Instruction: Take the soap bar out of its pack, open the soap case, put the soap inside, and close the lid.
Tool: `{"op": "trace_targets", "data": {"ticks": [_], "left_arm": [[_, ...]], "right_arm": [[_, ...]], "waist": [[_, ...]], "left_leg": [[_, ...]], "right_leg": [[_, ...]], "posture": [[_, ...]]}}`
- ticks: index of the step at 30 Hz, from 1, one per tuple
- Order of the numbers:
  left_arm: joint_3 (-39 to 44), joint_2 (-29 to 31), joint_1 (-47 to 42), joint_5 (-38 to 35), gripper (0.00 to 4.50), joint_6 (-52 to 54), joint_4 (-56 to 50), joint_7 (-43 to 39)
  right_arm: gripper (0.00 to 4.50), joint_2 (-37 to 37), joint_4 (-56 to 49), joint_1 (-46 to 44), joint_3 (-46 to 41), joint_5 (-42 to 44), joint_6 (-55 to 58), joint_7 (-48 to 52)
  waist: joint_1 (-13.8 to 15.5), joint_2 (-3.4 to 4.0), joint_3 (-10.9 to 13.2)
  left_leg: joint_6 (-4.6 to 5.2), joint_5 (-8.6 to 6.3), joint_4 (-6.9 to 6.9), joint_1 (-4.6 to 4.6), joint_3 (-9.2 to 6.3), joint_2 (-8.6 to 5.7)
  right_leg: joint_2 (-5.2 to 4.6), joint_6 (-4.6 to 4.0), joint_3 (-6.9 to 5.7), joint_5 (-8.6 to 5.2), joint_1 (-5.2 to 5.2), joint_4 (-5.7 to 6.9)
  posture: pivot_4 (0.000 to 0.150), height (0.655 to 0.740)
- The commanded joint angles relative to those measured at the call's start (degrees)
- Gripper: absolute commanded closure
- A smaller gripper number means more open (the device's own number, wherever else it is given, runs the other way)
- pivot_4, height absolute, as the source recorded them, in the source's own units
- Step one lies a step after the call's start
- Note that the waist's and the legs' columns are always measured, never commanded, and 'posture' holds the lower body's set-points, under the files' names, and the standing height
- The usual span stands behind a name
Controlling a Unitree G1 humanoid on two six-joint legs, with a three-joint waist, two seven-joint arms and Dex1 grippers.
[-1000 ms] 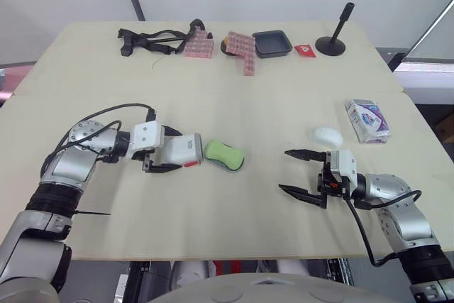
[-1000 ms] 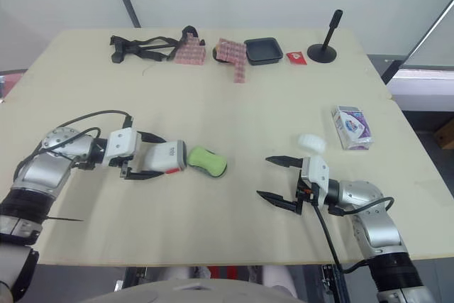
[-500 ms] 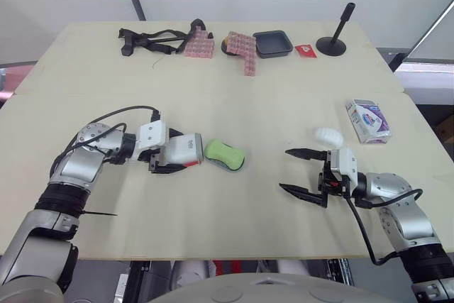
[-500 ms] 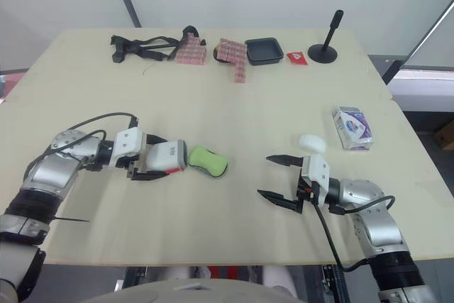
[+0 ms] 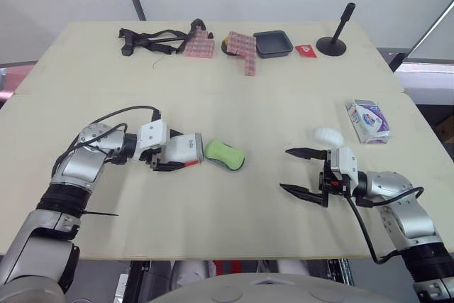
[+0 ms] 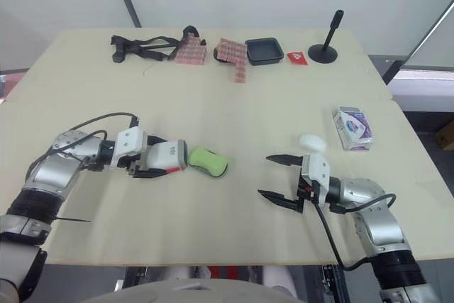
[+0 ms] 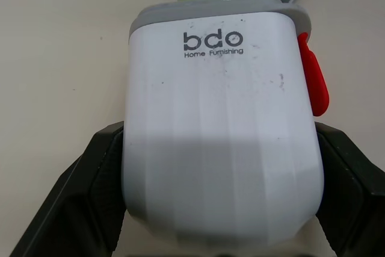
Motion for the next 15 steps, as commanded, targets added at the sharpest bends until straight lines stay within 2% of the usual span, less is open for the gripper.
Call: {"op": "trace_targets", "data": {"ticks": [1, 8, 15], "left_arm": [[1.4, 1.5, 0.0, -0.7, 1.02, -2.6, -0.5, -0.7], [2.0, 2.6, 0.4, -1.5, 1.02, -5.8, -1.0, -2.2], [1.5, 2.3, 0.1, -1.3, 1.02, -6.0, -0.4, -1.5]], "right_arm": [[0.00, -1.8, -5.3, -3.2, 1.1, -1.5, 3.4, -1.7], [0.00, -0.3, -15.8, -14.5, 7.3, -3.1, 23.3, -12.1], [0.00, 4.7, -19.7, -25.3, 19.9, -8.6, 38.9, -19.2]], "waist": [[-0.1, 0.00, 0.0], [-0.1, 0.01, 0.0], [0.1, 0.01, 0.0]], "left_leg": [[0.00, 0.00, 0.00, 0.00, 0.00, 0.00], [-0.01, 0.01, -0.02, 0.06, 0.00, 0.02], [-0.03, 0.02, -0.08, 0.39, 0.00, 0.02]], "right_leg": [[0.01, 0.00, 0.00, 0.00, 0.00, 0.00], [0.14, 0.01, 0.02, 0.01, 0.00, 0.01], [0.15, 0.01, -0.20, 0.00, -0.01, -0.01]], "posture": [[0.150, 0.7400], [0.150, 0.7400], [0.150, 0.7400]]}}
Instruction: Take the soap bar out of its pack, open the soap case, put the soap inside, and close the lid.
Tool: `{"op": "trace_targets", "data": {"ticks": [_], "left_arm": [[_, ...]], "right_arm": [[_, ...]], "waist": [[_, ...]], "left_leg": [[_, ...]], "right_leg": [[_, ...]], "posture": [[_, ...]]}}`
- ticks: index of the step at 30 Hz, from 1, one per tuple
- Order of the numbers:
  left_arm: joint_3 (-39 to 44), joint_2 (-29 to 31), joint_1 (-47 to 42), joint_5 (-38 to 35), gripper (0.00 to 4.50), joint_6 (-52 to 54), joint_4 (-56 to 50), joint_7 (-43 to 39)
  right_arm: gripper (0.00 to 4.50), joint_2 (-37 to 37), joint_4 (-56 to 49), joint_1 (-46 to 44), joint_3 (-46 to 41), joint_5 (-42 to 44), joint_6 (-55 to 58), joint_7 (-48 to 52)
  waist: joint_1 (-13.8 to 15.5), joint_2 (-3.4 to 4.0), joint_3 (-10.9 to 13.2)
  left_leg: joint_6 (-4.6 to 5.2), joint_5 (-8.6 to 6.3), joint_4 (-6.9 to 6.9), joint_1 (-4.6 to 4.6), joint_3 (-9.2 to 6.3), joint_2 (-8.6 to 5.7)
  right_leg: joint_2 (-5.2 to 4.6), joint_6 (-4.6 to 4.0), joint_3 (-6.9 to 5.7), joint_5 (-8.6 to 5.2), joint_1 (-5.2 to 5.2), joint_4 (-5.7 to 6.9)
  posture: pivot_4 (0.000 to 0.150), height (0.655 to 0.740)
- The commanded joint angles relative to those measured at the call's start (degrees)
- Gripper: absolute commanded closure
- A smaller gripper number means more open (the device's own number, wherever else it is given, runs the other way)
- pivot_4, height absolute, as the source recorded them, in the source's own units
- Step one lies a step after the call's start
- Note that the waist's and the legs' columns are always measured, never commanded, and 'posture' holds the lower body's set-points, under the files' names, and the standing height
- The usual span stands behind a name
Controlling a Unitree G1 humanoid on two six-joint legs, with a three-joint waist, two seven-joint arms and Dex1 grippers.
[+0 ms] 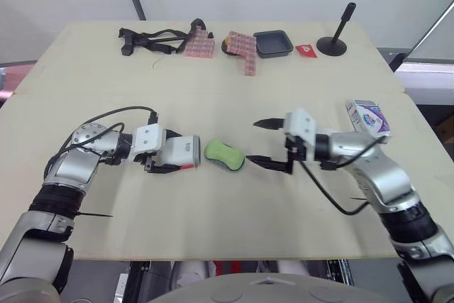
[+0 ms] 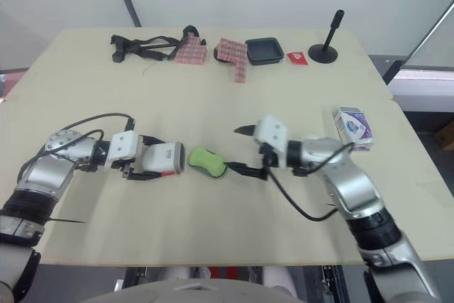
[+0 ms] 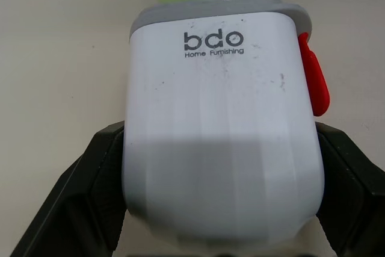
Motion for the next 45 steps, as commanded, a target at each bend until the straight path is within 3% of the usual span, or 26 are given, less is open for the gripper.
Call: {"op": "trace_targets", "data": {"ticks": [1, 10, 32, 38, 45], "left_arm": [[1.3, 0.3, -0.5, -0.9, 1.02, -0.3, -0.4, 0.3], [1.3, 0.2, 0.4, -2.0, 1.02, 1.1, -2.2, -0.6], [1.1, 0.5, 0.5, -1.8, 1.02, 2.0, -2.7, -0.7], [1.0, 0.5, 0.5, -1.7, 1.02, 2.0, -2.7, -0.6], [0.8, 0.4, 0.7, -1.9, 1.02, 2.2, -3.2, -0.9]], "right_arm": [[0.00, 1.8, -0.3, -4.3, 5.5, -4.3, 5.1, -3.2], [0.00, 7.7, 4.2, -10.5, 13.2, -11.4, 14.6, -9.8], [0.00, 10.8, 6.8, -8.4, 16.7, -13.9, 22.7, -15.4], [1.82, 10.4, 6.8, -7.4, 16.6, -13.5, 23.1, -15.3], [1.91, 6.2, 5.3, -8.0, 16.2, -12.1, 18.6, -9.7]], "waist": [[0.0, 0.00, 0.0], [-0.2, 0.01, 0.0], [-0.2, 0.02, 0.0], [-0.1, 0.02, 0.0], [0.0, 0.03, 0.0]], "left_leg": [[0.00, 0.00, 0.00, 0.09, 0.00, -0.01], [-0.04, 0.02, -0.13, 0.17, 0.02, -0.03], [-0.09, 0.05, -0.19, 0.39, 0.03, -0.03], [-0.10, 0.05, -0.21, 0.48, 0.03, -0.03], [-0.11, 0.06, -0.23, 0.53, 0.03, -0.06]], "right_leg": [[-0.01, 0.00, 0.01, 0.00, 0.00, 0.01], [0.01, 0.00, 0.03, 0.00, 0.02, 0.00], [-0.01, 0.00, 0.06, 0.00, 0.16, 0.02], [-0.05, 0.00, 0.03, 0.00, 0.26, 0.01], [-0.12, 0.00, -0.02, 0.00, 0.33, -0.02]], "posture": [[0.150, 0.7400], [0.150, 0.7400], [0.150, 0.7400], [0.150, 0.7400], [0.150, 0.7400]]}}
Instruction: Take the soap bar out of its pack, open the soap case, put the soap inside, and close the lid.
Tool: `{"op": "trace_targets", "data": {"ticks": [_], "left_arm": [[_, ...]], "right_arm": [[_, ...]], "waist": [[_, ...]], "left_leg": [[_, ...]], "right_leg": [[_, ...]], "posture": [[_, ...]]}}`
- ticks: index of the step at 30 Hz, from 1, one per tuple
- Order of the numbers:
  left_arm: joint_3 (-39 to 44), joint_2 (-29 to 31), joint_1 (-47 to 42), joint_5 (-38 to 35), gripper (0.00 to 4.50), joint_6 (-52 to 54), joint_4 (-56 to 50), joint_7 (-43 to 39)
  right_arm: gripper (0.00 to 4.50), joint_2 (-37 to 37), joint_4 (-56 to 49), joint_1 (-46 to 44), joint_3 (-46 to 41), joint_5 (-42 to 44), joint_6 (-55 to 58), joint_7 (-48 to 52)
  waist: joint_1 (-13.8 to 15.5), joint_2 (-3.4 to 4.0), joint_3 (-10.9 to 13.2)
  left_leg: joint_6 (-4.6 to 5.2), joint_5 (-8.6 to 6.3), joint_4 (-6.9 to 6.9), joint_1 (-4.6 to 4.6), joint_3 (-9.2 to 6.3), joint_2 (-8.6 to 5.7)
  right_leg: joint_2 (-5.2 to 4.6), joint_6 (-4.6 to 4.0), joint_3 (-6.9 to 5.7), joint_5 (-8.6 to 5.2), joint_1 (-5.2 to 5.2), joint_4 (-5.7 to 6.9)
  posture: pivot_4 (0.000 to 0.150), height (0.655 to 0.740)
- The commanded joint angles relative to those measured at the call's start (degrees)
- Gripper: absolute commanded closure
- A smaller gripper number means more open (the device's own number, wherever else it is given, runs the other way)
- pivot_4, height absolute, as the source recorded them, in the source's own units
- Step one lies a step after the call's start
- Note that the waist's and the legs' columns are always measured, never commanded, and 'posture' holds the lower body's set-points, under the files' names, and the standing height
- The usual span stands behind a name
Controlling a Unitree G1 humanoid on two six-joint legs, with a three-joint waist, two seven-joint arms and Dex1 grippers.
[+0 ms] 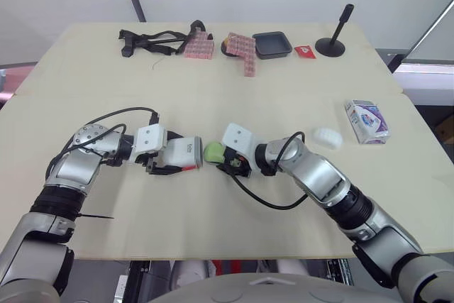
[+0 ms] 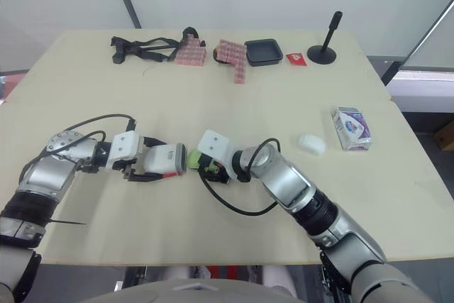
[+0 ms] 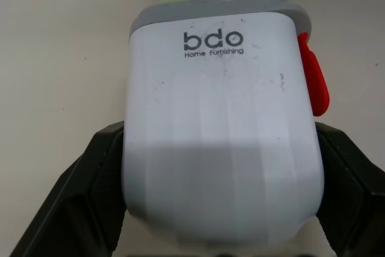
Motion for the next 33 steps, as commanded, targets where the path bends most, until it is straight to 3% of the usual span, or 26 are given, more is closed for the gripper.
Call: {"op": "trace_targets", "data": {"ticks": [1, 10, 33], "left_arm": [[0.8, 0.6, 0.1, -0.7, 1.02, 0.0, -1.8, -0.2], [-1.2, -2.2, -0.6, -0.8, 1.02, 1.4, -4.5, -0.3], [-4.0, -7.6, -2.4, 0.6, 1.02, 1.7, -5.8, 1.6]], "right_arm": [[1.91, -5.0, -0.3, -0.1, -0.3, 0.1, -3.4, 4.7], [1.91, -13.3, -1.2, -5.2, -1.8, 1.5, -10.0, 16.2], [1.91, -10.8, -1.3, -8.8, -0.3, -0.2, -7.6, 18.3]], "waist": [[0.1, 0.00, 0.0], [-0.2, 0.01, 0.0], [0.0, 0.01, 0.0]], "left_leg": [[0.00, 0.00, -0.01, 0.00, 0.00, -0.01], [0.01, 0.00, -0.03, -0.39, 0.00, 0.03], [0.04, 0.01, 0.01, -0.37, 0.00, 0.04]], "right_leg": [[0.00, 0.00, -0.01, 0.00, 0.00, -0.01], [0.08, 0.00, 0.24, 0.00, -0.02, -0.02], [0.13, 0.00, 0.32, 0.00, -0.05, 0.00]], "posture": [[0.150, 0.7400], [0.150, 0.7400], [0.150, 0.7400]]}}
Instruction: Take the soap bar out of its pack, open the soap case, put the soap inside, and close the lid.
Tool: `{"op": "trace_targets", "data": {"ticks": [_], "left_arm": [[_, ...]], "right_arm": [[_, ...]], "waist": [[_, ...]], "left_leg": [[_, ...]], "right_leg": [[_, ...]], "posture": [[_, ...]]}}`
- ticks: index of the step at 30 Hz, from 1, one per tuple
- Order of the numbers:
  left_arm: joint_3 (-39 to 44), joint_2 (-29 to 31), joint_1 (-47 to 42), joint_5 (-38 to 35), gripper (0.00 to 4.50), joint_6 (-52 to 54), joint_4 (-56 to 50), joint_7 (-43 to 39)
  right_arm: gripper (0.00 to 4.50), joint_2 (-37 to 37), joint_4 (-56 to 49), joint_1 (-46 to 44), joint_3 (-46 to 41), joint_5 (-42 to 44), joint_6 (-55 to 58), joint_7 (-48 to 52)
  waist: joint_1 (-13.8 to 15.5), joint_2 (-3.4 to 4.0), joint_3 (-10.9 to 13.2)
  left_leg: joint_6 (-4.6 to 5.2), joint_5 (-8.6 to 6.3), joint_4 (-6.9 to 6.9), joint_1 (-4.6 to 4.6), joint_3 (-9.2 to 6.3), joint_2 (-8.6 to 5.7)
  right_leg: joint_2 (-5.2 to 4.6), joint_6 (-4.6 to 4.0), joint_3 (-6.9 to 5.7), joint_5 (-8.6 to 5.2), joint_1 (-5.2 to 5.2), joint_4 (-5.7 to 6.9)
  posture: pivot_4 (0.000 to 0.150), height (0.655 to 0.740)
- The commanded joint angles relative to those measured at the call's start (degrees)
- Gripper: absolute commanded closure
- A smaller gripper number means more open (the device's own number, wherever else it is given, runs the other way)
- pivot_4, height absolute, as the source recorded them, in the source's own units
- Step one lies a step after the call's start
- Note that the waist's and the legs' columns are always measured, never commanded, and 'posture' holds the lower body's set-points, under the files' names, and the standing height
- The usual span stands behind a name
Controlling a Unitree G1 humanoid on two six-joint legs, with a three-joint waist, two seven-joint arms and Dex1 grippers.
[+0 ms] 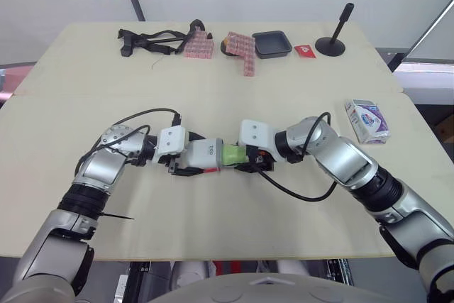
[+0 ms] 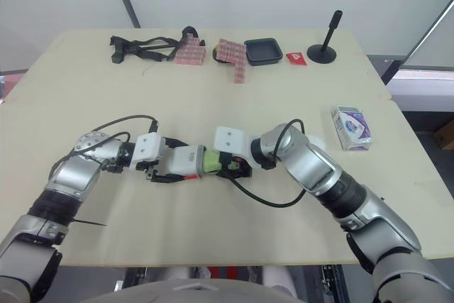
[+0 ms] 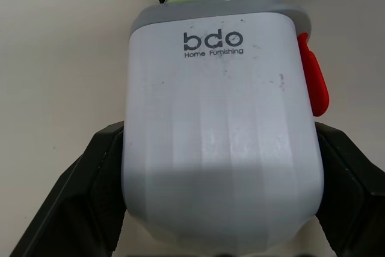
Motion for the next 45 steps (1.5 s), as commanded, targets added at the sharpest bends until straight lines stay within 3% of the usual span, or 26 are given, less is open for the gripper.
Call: {"op": "trace_targets", "data": {"ticks": [1, 11, 13, 15, 16, 27, 38, 41, 42, 45], "left_arm": [[-0.6, -0.2, -0.3, -0.1, 1.02, -0.7, -2.6, 0.1], [-2.0, -2.1, 1.4, 0.3, 1.02, 1.0, -5.0, 2.0], [-2.2, -2.1, 1.6, 0.6, 1.02, 1.1, -5.1, 2.2], [-2.2, -2.1, 1.6, 0.8, 1.02, 1.2, -5.0, 2.3], [-2.3, -2.2, 1.5, 0.9, 1.02, 1.2, -4.8, 2.4], [-2.3, -2.3, 1.0, 1.0, 1.02, 1.6, -4.0, 2.6], [-2.2, -2.1, 0.8, 0.7, 1.02, 1.9, -3.8, 2.4], [-2.1, -2.1, 0.7, 0.7, 1.02, 1.9, -3.7, 2.3], [-2.1, -2.0, 0.7, 0.7, 1.02, 1.9, -3.7, 2.3], [-2.0, -2.0, 0.6, 0.7, 1.02, 1.8, -3.6, 2.3]], "right_arm": [[1.91, 0.2, -1.3, -1.8, -0.1, -0.6, 0.1, 0.5], [1.91, 0.0, -1.4, -2.9, 1.4, -1.6, 3.2, 1.2], [0.84, 0.2, -2.0, -2.6, 0.9, -1.0, 4.4, 1.3], [0.09, 0.1, -2.7, -2.4, 0.6, -0.4, 5.2, 1.7], [0.04, 0.1, -3.0, -2.3, 0.4, -0.2, 5.7, 1.7], [0.04, -4.3, -5.4, -1.2, -2.4, 1.2, 3.6, 2.6], [0.04, -8.8, -6.6, 1.9, -11.6, 6.5, 4.7, 3.3], [1.30, -10.1, -6.2, 3.1, -13.7, 7.9, 4.4, 4.0], [1.46, -10.5, -6.1, 3.5, -14.3, 8.3, 4.3, 4.2], [2.49, -12.0, -4.8, 5.3, -14.9, 8.0, 2.4, 4.5]], "waist": [[0.0, 0.00, 0.0], [0.0, 0.00, 0.0], [0.0, 0.00, 0.0], [0.0, 0.00, 0.0], [0.0, 0.00, 0.0], [0.2, 0.00, 0.0], [0.2, 0.00, 0.0], [0.4, 0.00, 0.0], [0.4, 0.00, 0.0], [0.6, 0.00, 0.0]], "left_leg": [[0.00, 0.00, 0.00, -0.02, 0.00, -0.01], [0.00, 0.00, 0.00, -0.08, 0.00, 0.00], [0.00, 0.00, 0.00, -0.08, 0.00, 0.00], [0.00, 0.00, 0.01, -0.05, 0.00, 0.00], [0.01, 0.00, 0.01, 0.01, 0.00, 0.00], [0.01, 0.01, 0.02, -0.06, 0.01, 0.00], [0.01, 0.00, 0.02, -0.09, 0.01, 0.00], [0.02, 0.00, 0.03, -0.12, 0.01, 0.00], [0.01, 0.00, 0.03, -0.12, 0.01, 0.00], [0.02, 0.00, 0.04, -0.13, 0.01, 0.01]], "right_leg": [[0.00, 0.00, 0.02, 0.00, 0.00, 0.00], [0.02, 0.00, 0.05, 0.00, 0.00, 0.01], [0.02, 0.00, 0.05, 0.00, 0.00, 0.01], [0.02, 0.00, 0.05, 0.00, 0.00, 0.01], [0.01, 0.00, 0.05, 0.00, -0.01, 0.01], [0.02, 0.00, 0.08, 0.00, 0.00, 0.02], [0.03, 0.00, 0.12, 0.00, 0.00, 0.02], [0.04, 0.00, 0.13, 0.00, 0.00, 0.01], [0.04, 0.00, 0.14, 0.00, 0.00, 0.01], [0.05, 0.00, 0.14, 0.00, 0.00, 0.01]], "posture": [[0.150, 0.7400], [0.150, 0.7400], [0.150, 0.7400], [0.150, 0.7400], [0.150, 0.7400], [0.150, 0.7400], [0.150, 0.7400], [0.150, 0.7400], [0.150, 0.7400], [0.150, 0.7400]]}}
